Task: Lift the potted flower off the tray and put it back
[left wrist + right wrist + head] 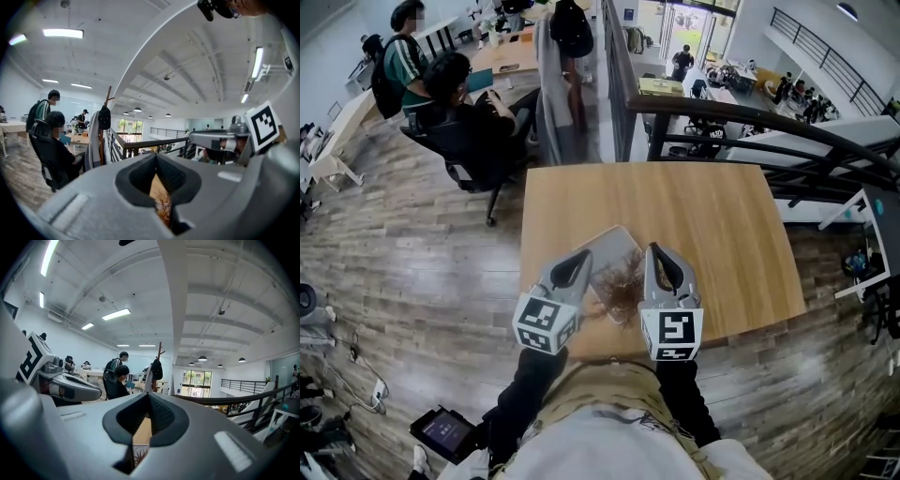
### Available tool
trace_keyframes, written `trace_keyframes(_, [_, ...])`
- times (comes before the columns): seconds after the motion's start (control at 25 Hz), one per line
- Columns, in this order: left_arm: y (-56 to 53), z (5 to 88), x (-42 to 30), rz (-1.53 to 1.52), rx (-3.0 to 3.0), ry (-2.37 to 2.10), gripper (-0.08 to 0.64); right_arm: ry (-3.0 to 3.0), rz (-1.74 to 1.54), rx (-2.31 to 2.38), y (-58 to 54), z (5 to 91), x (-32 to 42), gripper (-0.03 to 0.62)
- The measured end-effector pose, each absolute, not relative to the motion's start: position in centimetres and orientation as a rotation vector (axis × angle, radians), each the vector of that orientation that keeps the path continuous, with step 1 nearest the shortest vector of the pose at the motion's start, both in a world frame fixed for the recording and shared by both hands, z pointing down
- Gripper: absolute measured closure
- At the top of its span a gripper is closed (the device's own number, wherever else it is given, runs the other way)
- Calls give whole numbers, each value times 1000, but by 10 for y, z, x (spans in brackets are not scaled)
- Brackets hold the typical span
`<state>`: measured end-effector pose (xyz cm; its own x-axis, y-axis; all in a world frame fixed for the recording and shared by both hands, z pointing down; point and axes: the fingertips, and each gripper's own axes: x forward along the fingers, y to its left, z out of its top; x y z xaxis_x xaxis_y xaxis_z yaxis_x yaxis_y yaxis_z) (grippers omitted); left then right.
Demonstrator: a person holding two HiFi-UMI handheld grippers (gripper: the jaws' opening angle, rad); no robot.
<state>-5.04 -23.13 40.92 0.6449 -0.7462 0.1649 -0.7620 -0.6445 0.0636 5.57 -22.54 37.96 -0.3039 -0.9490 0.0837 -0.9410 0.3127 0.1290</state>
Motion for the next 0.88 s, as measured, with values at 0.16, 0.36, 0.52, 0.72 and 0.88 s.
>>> trace_keyframes(0.16, [-233,407,-49,196,2747,-1257,558,-2431,-77,1760,-226,379,57,589])
trace_keyframes(0.36, [-231,408,-50,215,2756,-1259,558,-2429,-67,1759,-225,382,58,589])
trace_keyframes(0.52, [-233,408,-52,215,2752,-1259,558,-2429,-59,1754,-226,383,57,589])
trace_keyframes(0.72, [-233,414,-55,224,2742,-1251,558,-2428,-55,1747,-225,388,54,589])
trace_keyframes(0.88, [-231,418,-59,227,2739,-1247,558,-2426,-56,1747,-224,391,50,589])
